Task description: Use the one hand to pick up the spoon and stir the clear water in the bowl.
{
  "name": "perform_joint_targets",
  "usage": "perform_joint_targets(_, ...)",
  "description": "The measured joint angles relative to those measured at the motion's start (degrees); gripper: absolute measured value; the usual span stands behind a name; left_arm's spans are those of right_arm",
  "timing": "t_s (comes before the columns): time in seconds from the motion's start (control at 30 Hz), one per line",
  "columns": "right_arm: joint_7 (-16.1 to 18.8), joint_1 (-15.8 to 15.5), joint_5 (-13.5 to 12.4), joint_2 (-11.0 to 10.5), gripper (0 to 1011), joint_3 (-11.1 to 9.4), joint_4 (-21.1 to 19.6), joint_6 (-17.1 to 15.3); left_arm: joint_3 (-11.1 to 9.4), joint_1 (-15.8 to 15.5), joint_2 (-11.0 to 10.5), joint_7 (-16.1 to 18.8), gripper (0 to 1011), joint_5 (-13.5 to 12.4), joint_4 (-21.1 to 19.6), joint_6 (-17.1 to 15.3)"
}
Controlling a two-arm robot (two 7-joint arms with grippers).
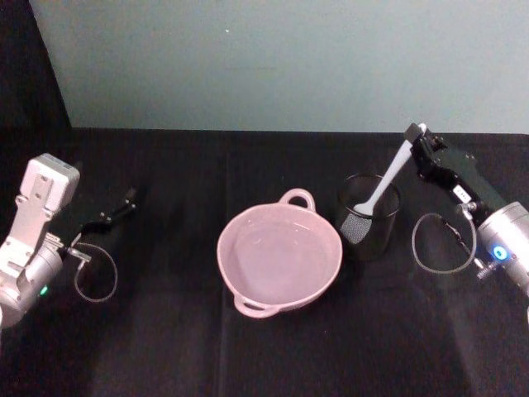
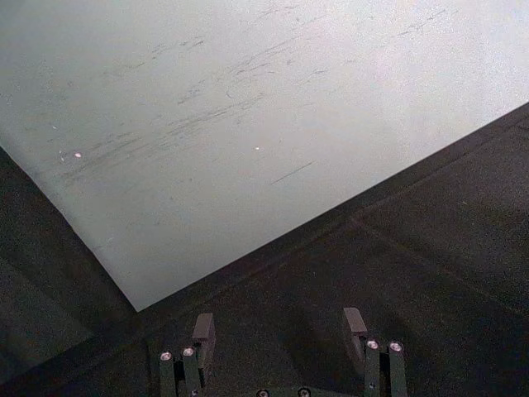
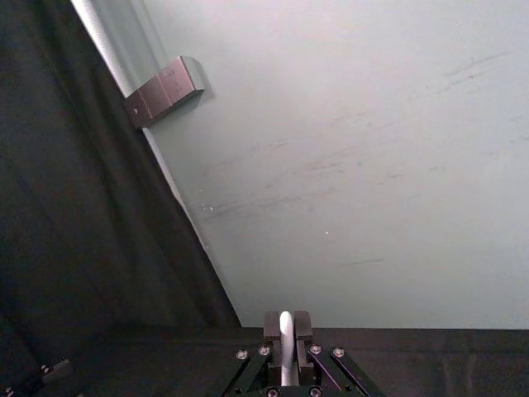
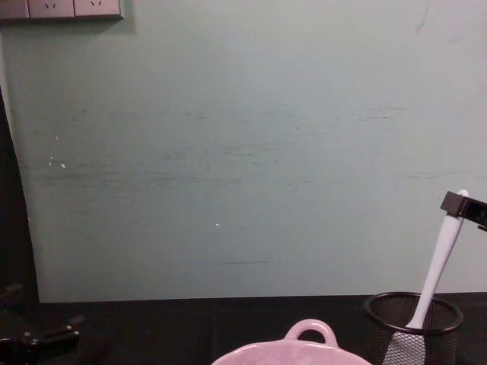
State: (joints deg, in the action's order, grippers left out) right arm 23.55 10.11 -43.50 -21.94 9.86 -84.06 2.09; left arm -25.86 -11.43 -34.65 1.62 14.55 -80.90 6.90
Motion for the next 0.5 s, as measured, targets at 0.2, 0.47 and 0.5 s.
perform_joint_targets(0.2, 0.84, 0.27, -2.63, 0.49, 142, -0.34, 2.28, 0.51, 0.00, 0.00, 0.00, 0.00, 1011, 0.00, 0.00, 0.00)
perform_joint_targets(0.47, 1.23, -0.28, -8.73, 1.84, 374, -2.25, 6.30, 0.19, 0.00, 0.00, 0.00, 0.00, 1011, 0.00, 0.00, 0.00)
perform_joint_targets(0.5, 1.23, -0.43, -9.20, 1.87, 411, -2.43, 6.46, 0.21, 0.00, 0.00, 0.00, 0.00, 1011, 0.00, 0.00, 0.00)
